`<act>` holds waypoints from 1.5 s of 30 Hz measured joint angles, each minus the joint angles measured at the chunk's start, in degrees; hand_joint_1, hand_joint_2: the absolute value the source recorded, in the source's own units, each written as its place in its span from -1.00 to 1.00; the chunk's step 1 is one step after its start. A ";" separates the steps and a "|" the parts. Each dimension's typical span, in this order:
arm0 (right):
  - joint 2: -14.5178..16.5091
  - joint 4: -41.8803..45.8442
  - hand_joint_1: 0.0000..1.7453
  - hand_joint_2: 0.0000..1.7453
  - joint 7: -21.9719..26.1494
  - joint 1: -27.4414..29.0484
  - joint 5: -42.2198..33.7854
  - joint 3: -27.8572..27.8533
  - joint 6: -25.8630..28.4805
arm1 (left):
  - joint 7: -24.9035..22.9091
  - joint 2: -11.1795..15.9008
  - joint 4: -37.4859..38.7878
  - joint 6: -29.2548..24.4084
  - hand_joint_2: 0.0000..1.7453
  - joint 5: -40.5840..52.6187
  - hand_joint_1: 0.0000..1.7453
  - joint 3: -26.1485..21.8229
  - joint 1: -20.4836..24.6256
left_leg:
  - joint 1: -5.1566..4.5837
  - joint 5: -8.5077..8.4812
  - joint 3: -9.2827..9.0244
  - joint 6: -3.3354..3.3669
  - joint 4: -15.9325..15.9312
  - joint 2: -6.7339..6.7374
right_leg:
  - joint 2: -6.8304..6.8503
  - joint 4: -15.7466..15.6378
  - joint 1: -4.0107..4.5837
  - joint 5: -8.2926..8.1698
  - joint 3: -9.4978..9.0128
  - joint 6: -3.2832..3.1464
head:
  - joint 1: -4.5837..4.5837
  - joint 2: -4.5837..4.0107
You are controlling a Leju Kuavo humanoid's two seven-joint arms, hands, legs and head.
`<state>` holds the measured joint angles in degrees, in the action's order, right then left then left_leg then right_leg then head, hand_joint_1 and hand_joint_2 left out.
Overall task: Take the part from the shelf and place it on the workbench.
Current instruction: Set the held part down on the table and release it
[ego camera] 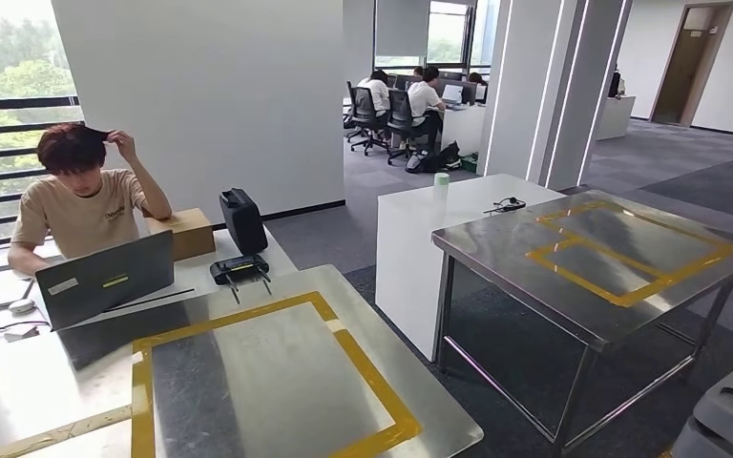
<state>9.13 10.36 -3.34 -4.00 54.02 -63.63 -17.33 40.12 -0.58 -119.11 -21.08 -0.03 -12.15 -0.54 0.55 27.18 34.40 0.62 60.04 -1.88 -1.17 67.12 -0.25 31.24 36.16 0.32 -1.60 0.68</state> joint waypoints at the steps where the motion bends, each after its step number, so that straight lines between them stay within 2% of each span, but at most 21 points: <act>1: -0.08 0.00 -1.00 -1.00 0.08 0.03 0.05 0.01 -0.01 | 0.00 0.03 0.01 0.04 1.00 -0.01 1.00 0.01 0.00 | -0.07 0.29 -0.34 -0.20 0.04 -0.43 | -0.50 -3.33 0.11 -1.84 -1.09 -0.37 | -0.02 0.00; 3: -0.22 0.00 -1.00 -1.00 0.24 -0.06 0.09 0.02 -0.03 | -0.01 0.08 0.03 0.09 1.00 -0.03 1.00 0.02 -0.04 | -0.05 0.58 -0.55 -0.75 -0.03 -1.12 | -0.97 -6.82 0.37 -3.04 -2.33 -0.86 | -0.03 -0.01; 5: -0.17 0.00 -1.00 -1.00 0.34 -0.31 0.11 0.02 -0.04 | -0.01 0.21 -0.02 0.10 1.00 -0.05 1.00 0.02 -0.12 | -0.06 0.56 -0.71 -1.43 -0.30 -1.73 | -0.15 -7.40 0.37 -2.89 -2.78 -1.10 | -0.02 -0.01; 7: -0.05 0.00 -1.00 -1.00 0.42 -0.37 0.14 0.02 -0.01 | 0.01 0.42 -0.12 0.16 1.00 -0.06 1.00 0.02 -0.18 | -0.14 1.29 -0.26 -2.00 0.76 -1.08 | 0.69 -8.18 -0.01 -3.03 -3.65 -1.62 | -0.05 0.00; 9: 0.01 0.00 -1.00 -1.00 0.45 -0.29 0.18 0.02 0.07 | 0.02 0.57 -0.15 0.51 1.00 -0.13 1.00 0.02 -0.26 | -0.05 3.79 2.24 -2.52 5.86 0.43 | 1.58 -8.70 -0.25 -2.95 -4.41 -2.22 | -0.11 0.00; 11: 0.01 0.00 -1.00 -1.00 0.38 -0.25 0.19 0.02 0.14 | 0.01 0.55 -0.10 1.37 1.00 -0.42 1.00 0.02 -0.47 | 0.19 6.18 5.99 -3.02 12.70 1.14 | 2.46 -8.72 -0.25 -2.60 -4.74 -2.51 | -0.13 -0.01; 13: 0.03 0.00 -1.00 -1.00 0.14 -0.22 0.18 0.02 0.15 | 0.01 0.28 -0.06 2.68 1.00 -1.00 1.00 0.02 -0.65 | 0.43 5.05 7.12 -3.35 13.98 1.53 | 3.44 -8.67 -0.31 -2.11 -5.22 -2.39 | -0.13 -0.01; 15: 0.09 0.00 -1.00 -1.00 -0.27 -0.20 0.15 0.02 0.14 | 0.01 -0.12 -0.06 3.96 1.00 -1.53 1.00 0.02 -0.66 | 0.60 1.02 4.35 -3.47 7.77 3.04 | 4.43 -8.49 -0.43 -1.44 -5.94 -1.96 | -0.14 -0.01; 17: 0.11 0.00 -1.00 -1.00 -0.54 -0.19 0.07 0.01 0.13 | -0.01 -0.52 0.00 4.93 1.00 -1.84 1.00 0.02 -0.55 | 0.26 -1.01 1.32 -3.02 1.74 5.52 | 5.28 -8.18 -0.16 -0.63 -6.46 -1.25 | -0.14 -0.01; 18: 0.10 0.00 -1.00 -1.00 -0.54 -0.19 0.01 0.01 0.13 | -0.01 -0.72 0.04 5.28 1.00 -1.95 1.00 0.02 -0.50 | 0.09 -1.04 0.68 -2.56 0.42 6.16 | 5.77 -8.12 0.08 -0.33 -6.65 -0.92 | -0.10 -0.01; 21: 0.09 0.00 -1.00 -1.00 -0.35 -0.28 -0.28 -0.01 0.13 | 0.01 -1.25 0.35 5.93 1.00 -1.91 1.00 0.02 -0.44 | 0.02 -0.80 0.71 -1.06 0.09 4.49 | 6.91 -8.11 0.25 0.29 -7.25 -0.09 | 0.03 -0.01; 23: 0.09 0.00 -1.00 -1.00 -0.21 -0.32 -0.51 -0.05 0.11 | 0.00 -1.52 0.80 6.34 1.00 -1.96 1.00 0.03 -0.15 | 0.21 -0.91 0.66 -0.34 -0.14 3.30 | 4.86 -5.31 0.11 2.07 -6.32 0.54 | 0.05 -0.01; 25: 0.09 0.00 -1.00 -1.00 -0.07 -0.25 -0.68 -0.15 0.07 | -0.01 -1.81 1.66 6.67 1.00 -2.18 1.00 0.04 0.36 | 0.20 -0.89 0.68 0.17 -0.19 2.38 | 2.22 1.73 0.11 5.39 -2.81 0.73 | 0.06 -0.02; 27: 0.09 0.00 -1.00 -1.00 0.13 -0.13 -1.09 -0.49 0.04 | -0.01 -1.98 2.81 6.82 1.00 -2.16 1.00 0.04 0.69 | 0.05 -0.82 0.68 0.42 -0.16 1.49 | 1.51 7.72 0.14 7.02 0.88 0.51 | 0.05 -0.02; 28: 0.09 0.00 -1.00 -1.00 0.23 -0.09 -1.36 -0.73 0.04 | -0.01 -2.01 3.37 6.84 1.00 -2.02 1.00 0.04 0.78 | 0.00 -0.79 0.63 0.45 -0.14 1.09 | 1.46 7.98 0.15 6.17 1.54 0.34 | 0.06 -0.02; 29: 0.09 0.00 -1.00 -1.00 0.33 -0.06 -1.56 -0.98 0.04 | -0.01 -2.01 3.97 6.77 1.00 -1.75 1.00 0.04 0.93 | -0.02 -0.78 0.55 0.43 -0.13 0.70 | 1.42 5.91 0.16 4.27 1.09 0.12 | 0.06 -0.02; 31: 0.09 0.00 -1.00 -1.00 0.38 -0.07 -1.75 -1.36 0.04 | -0.01 -1.99 5.39 6.24 1.00 -0.87 1.00 0.04 1.48 | -0.01 -0.77 0.41 0.29 -0.13 0.20 | 1.25 -1.36 0.19 0.03 -1.61 -0.38 | 0.07 -0.02; 33: 0.10 0.00 -1.00 -1.00 0.29 -0.16 -1.83 -1.78 0.01 | -0.04 -1.64 7.88 5.09 1.00 0.48 1.00 0.02 2.49 | -0.07 -0.88 0.51 -0.32 -0.16 -0.15 | 1.11 -6.52 0.41 -2.08 -3.41 -0.79 | 0.08 -0.02; 38: 0.33 0.00 -1.00 -1.00 -0.06 -0.16 -1.89 -2.62 0.06 | -0.23 1.98 19.92 1.78 1.00 4.26 1.00 -0.37 8.34 | -0.17 -1.32 0.61 -0.31 -0.67 -0.14 | 1.09 -8.04 0.65 -2.89 -3.45 -0.59 | 0.11 -0.01; 42: 0.33 0.00 -1.00 -1.00 0.40 -0.20 -1.78 -2.83 0.15 | -0.41 5.14 29.91 -0.33 1.00 8.00 1.00 -0.74 13.71 | -0.09 -1.85 0.58 -1.19 -1.40 -0.10 | 0.94 -8.20 0.73 -3.20 -3.07 -1.10 | 0.08 -0.01; 45: 0.33 0.00 -1.00 -1.00 1.62 -0.23 -1.43 -2.88 0.13 | -0.36 8.67 43.40 -3.09 1.00 14.21 1.00 -0.58 23.27 | 0.10 -2.43 1.14 -1.84 -1.85 -0.22 | 1.03 -8.55 0.89 -3.69 -2.50 -1.52 | 0.12 -0.01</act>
<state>9.46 10.36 -1.73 -4.22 52.59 -66.51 -17.21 39.76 8.09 -75.71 -24.17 14.18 -12.73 22.73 0.64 24.75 35.54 -1.22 58.20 -2.10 -0.14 58.57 0.64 27.55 33.66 -1.21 -1.48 0.67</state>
